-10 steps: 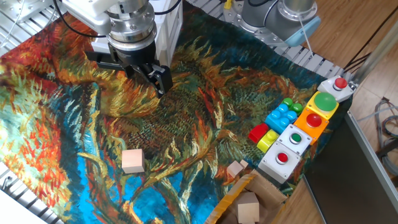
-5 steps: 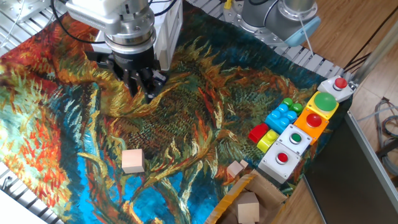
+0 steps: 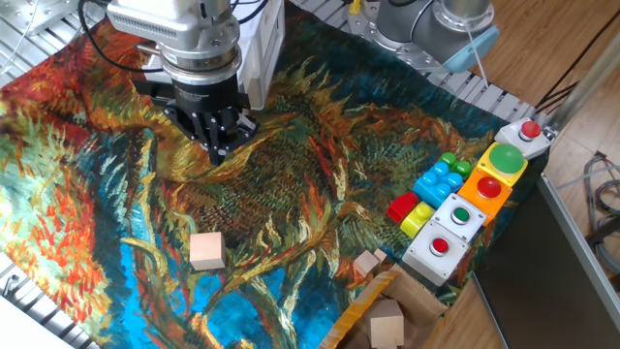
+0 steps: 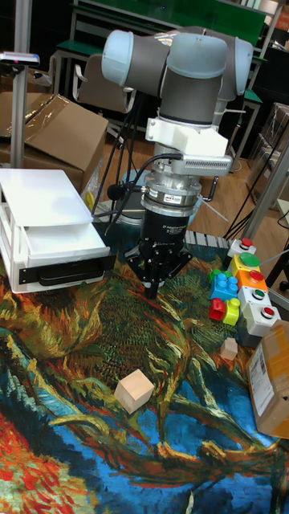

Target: Put things in the drawer

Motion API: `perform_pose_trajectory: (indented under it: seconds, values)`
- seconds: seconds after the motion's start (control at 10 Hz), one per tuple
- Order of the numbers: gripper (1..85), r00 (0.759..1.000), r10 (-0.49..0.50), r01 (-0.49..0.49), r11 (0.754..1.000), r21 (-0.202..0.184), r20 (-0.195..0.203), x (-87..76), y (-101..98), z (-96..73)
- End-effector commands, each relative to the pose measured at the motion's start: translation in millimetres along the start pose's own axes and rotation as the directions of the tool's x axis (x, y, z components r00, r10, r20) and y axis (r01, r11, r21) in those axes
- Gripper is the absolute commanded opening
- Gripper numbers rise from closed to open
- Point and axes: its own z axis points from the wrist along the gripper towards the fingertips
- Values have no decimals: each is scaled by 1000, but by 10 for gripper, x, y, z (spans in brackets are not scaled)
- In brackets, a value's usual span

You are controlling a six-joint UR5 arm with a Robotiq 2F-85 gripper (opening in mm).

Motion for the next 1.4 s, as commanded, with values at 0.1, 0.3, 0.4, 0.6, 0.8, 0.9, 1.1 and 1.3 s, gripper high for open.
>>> perform_pose_trajectory:
  seconds: [0.1,0.3,0.4,0.6,0.8,0.9,1.1,1.3]
  values:
    - [13,998,-65,65,998,15,5,-27,-40,-22]
    - [13,996,-83,84,996,37,-19,33,-103,-28]
    - [13,997,-72,73,997,24,-27,57,-75,-24]
    - [13,998,-40,41,999,9,-39,90,-39,-19]
    - [13,998,-28,28,1000,-5,-49,79,-12,37]
    - [13,998,-33,32,999,-20,-59,96,24,49]
    - [13,998,-32,33,999,16,-60,39,-40,25]
    - [13,997,-17,16,1000,-15,-69,-23,107,14]
